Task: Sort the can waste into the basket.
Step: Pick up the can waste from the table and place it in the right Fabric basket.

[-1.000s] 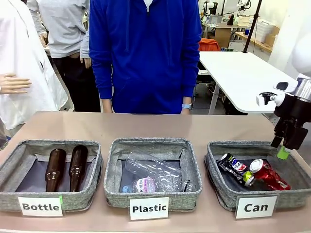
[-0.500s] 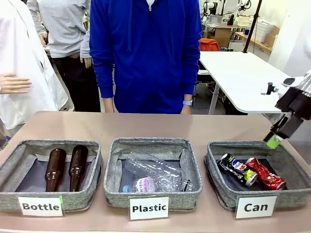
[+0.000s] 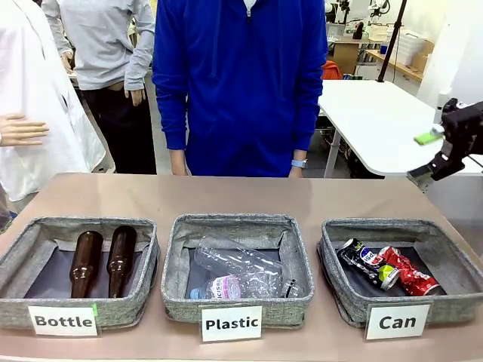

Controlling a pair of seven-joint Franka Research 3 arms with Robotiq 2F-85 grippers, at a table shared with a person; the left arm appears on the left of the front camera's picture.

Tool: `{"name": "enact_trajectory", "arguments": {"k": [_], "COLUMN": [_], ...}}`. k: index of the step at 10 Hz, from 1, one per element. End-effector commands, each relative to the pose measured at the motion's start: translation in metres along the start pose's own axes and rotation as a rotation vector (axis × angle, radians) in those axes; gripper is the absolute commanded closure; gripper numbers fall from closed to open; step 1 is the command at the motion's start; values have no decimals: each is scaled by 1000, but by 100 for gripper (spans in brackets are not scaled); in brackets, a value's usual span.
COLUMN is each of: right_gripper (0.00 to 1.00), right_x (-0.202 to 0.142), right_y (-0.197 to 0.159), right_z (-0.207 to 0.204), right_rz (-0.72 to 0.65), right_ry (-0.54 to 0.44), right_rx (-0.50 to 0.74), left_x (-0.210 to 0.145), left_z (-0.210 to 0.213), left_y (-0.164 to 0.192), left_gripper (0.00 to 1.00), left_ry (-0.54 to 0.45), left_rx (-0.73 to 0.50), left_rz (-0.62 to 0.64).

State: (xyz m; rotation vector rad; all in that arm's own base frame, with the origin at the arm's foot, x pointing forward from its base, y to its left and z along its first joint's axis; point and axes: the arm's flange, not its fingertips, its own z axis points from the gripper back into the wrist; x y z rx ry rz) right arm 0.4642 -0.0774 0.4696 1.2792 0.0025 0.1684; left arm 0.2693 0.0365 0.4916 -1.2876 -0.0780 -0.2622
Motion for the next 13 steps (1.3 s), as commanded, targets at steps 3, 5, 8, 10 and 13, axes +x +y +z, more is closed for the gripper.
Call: {"name": "enact_trajectory", "arguments": {"k": [3,5,8,10,13], "right_gripper": [0,0,0,0,0], "right_x": [0,0,0,0,0], "right_y": [0,0,0,0,0], "right_z": [0,0,0,0,0], "right_rz": [0,0,0,0,0], "right_ry": [0,0,0,0,0], "right_rx": [0,0,0,0,0], "left_x": [-3,-3,-3,-3,-3], "left_z": [1,1,1,1,1], "left_y": [-2,-2,-2,-2,-2], "left_gripper": [0,0,0,0,0], "left_ry": [7,7,7,7,7], "left_rx": [-12,-12,-12,-12,-12], "left_rz": [9,9,9,9,9]}}
